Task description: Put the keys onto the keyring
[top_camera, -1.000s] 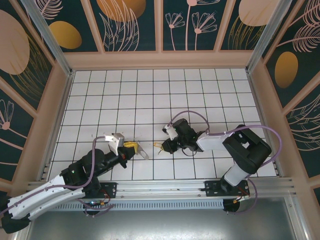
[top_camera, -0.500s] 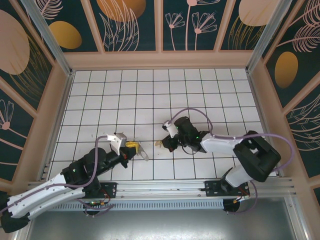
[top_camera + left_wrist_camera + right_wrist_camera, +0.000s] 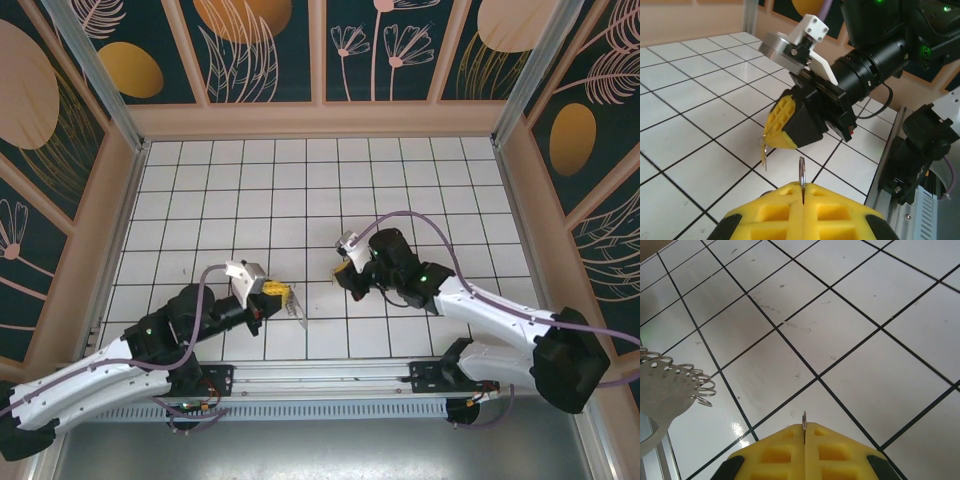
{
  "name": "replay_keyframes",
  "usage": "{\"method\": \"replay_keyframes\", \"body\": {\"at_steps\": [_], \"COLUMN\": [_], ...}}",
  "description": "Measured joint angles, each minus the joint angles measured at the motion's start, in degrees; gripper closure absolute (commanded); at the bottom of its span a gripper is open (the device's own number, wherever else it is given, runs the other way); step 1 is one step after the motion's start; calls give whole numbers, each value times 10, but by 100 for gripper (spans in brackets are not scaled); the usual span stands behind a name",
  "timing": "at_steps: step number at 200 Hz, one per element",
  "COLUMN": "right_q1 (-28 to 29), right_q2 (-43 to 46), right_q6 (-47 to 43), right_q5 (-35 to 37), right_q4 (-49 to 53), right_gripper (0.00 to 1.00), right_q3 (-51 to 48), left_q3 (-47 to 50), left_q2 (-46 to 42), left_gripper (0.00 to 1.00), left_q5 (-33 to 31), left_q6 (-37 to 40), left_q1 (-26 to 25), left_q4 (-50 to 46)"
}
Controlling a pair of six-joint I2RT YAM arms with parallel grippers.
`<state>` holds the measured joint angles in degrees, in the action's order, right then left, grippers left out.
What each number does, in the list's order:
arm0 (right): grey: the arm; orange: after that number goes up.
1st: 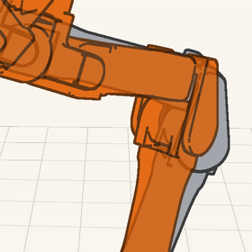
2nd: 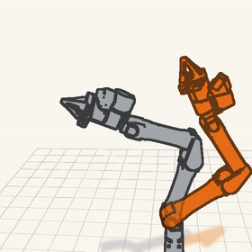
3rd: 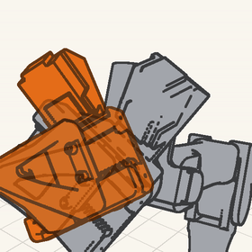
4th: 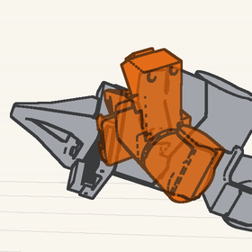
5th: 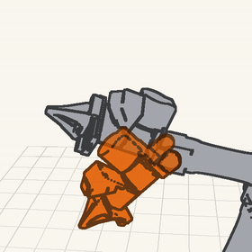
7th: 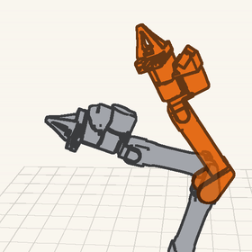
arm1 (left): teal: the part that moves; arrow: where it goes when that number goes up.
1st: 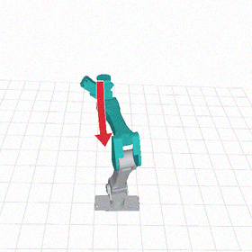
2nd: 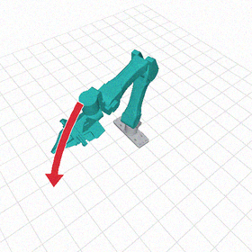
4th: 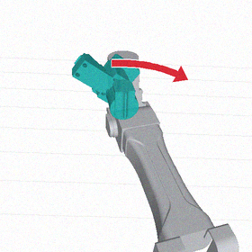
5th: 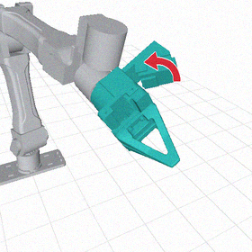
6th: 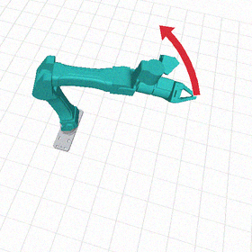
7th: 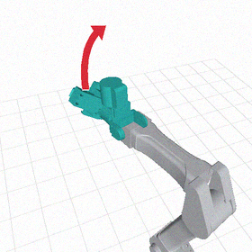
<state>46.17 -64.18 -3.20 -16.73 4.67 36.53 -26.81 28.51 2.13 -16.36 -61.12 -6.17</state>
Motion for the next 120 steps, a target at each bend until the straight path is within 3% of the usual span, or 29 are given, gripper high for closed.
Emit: {"method": "replay_keyframes", "body": {"at_steps": [54,120], "right_q1": [3,66], "right_q2": [57,114], "right_q6": [-40,-44], "right_q5": [2,16], "right_q4": [38,54], "right_gripper": [100,100], "right_q3": [9,1], "left_q3": [-24,-72], "left_q2": [49,95], "left_gripper": [100,100], "left_q5": [70,125], "left_q6": [36,78], "left_q1": [0,0], "left_q4": [7,-9]}}
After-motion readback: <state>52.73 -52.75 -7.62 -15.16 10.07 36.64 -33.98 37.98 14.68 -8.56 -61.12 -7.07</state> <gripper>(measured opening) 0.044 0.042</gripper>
